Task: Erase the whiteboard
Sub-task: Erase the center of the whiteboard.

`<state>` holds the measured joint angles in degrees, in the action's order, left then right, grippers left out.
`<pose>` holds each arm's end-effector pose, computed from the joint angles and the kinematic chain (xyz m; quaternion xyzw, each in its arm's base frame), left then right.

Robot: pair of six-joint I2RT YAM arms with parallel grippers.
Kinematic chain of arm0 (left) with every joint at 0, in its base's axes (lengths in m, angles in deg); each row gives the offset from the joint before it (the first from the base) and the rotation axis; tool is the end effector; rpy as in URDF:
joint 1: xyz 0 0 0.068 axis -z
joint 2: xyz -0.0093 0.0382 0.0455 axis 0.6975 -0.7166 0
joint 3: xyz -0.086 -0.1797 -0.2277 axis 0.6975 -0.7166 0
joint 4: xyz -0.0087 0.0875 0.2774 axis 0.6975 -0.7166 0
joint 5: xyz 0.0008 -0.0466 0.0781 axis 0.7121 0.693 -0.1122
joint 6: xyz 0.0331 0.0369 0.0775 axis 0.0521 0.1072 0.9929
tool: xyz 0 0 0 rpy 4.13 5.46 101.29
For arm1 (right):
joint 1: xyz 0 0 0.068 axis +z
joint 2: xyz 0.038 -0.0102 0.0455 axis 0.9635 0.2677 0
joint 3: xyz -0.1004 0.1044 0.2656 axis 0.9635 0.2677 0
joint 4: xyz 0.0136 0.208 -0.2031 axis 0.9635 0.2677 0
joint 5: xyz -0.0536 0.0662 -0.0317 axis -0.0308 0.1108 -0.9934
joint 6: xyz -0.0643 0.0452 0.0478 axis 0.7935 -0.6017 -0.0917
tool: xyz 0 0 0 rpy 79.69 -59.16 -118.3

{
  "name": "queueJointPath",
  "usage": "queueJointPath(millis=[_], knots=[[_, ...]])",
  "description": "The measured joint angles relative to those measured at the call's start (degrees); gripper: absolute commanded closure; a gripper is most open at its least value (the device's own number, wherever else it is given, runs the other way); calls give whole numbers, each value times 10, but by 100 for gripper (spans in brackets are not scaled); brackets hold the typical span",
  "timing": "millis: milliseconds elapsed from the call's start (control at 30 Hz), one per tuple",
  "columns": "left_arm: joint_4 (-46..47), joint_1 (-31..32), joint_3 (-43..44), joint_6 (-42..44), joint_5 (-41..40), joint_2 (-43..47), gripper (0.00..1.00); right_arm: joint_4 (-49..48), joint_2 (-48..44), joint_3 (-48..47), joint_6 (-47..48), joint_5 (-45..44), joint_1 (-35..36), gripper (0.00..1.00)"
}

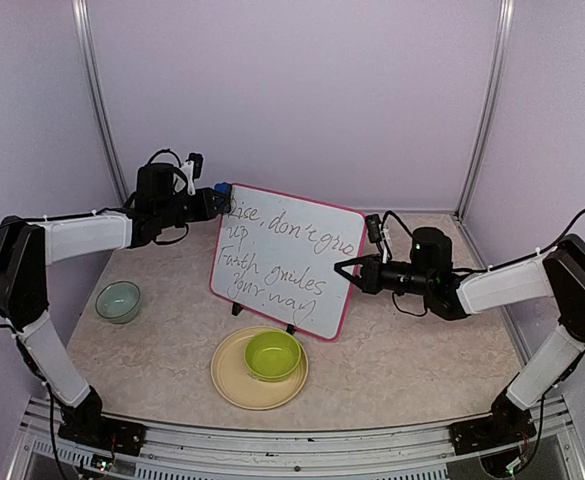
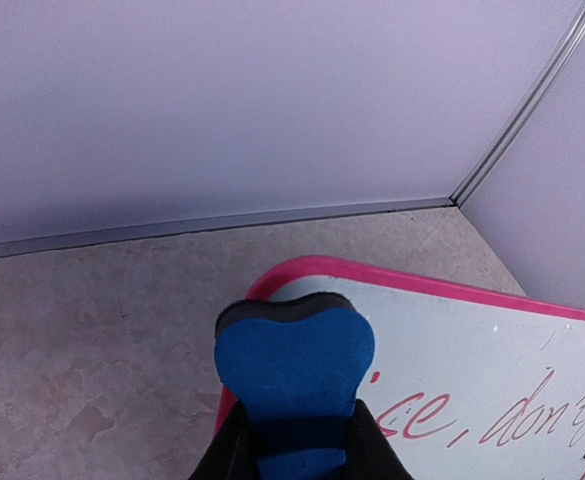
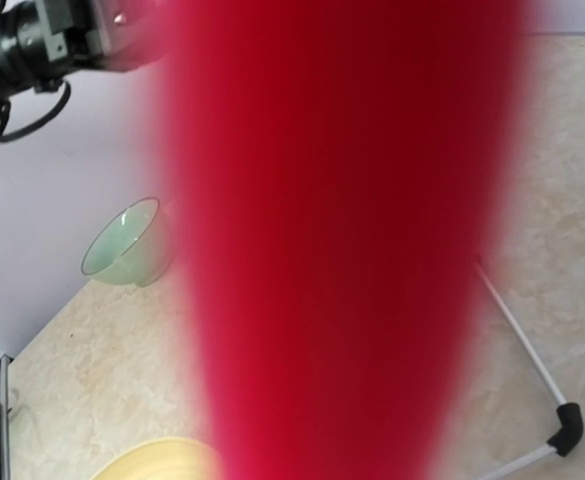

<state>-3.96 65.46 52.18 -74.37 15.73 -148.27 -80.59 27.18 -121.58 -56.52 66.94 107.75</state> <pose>0.4380 -0.1908 0.2778 0.0948 0.7931 -0.2859 0.5293 0.3020 0.2473 0.1981 -0.1834 0.7441 0.4905 0.4149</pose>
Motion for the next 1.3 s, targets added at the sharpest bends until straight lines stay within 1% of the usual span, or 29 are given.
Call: queueJointPath(millis=[200,400,600,733,1000,1200,1300], knots=[[-39,-9,47,21,16,-32,97,10,-4,-3,5,-3,1,100],[-57,-6,48,27,16,-40,97,23,-5,-8,3,-5,1,100],[-67,7,48,28,-9,-40,99,24,-5,-8,1,-5,1,100],[-65,17,35,27,-20,-40,100,26,-5,-9,-2,-7,1,100],[-18,21,-43,11,-17,-35,100,28,-5,-9,-14,-10,1,100],[-17,19,-44,9,-14,-34,100,28,-2,-12,-14,-6,1,100],[-49,19,-18,10,-14,-37,100,24,2,-13,-9,-5,1,100]])
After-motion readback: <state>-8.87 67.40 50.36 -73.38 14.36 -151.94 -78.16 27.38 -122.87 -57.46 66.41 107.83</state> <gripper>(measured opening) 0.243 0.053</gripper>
